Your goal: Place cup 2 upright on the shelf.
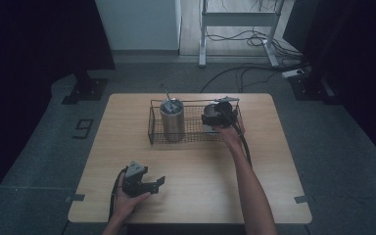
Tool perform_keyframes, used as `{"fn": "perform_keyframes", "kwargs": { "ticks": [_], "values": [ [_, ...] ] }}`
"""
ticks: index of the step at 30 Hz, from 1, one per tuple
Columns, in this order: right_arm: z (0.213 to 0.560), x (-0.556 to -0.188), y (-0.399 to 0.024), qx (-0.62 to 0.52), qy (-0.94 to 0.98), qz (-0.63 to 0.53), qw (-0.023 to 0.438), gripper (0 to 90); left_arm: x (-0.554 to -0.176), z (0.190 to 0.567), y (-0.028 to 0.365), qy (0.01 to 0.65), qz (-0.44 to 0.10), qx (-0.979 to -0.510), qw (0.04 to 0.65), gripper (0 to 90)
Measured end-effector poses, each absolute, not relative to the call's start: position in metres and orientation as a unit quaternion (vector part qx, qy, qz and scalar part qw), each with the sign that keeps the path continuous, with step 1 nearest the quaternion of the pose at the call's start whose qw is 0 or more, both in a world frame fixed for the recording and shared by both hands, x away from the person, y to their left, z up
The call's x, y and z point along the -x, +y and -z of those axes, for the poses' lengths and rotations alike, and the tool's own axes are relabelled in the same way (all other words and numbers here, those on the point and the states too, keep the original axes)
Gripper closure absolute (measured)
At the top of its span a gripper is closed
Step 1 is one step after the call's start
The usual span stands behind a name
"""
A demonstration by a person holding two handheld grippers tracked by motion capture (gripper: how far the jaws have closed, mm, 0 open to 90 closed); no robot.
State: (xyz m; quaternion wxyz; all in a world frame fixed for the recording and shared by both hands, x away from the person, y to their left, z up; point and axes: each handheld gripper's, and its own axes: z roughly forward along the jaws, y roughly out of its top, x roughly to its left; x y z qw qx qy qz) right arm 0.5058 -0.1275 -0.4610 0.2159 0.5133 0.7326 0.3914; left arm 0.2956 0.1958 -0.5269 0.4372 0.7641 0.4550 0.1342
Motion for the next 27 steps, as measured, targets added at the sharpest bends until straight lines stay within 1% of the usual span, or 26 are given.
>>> {"fn": "perform_keyframes", "kwargs": {
  "ticks": [15, 27],
  "values": [
    [0.47, -0.505, -0.124, -0.514, 0.736, -0.388, 0.209, 6.2, -0.296, 0.528, 0.196, 0.456, -0.134, -0.765, 0.435, 14.2],
    [0.475, -0.507, -0.119, -0.512, 0.749, -0.361, 0.218, 6.2, -0.297, 0.529, 0.196, 0.453, -0.131, -0.768, 0.434, 14.4]
  ]
}}
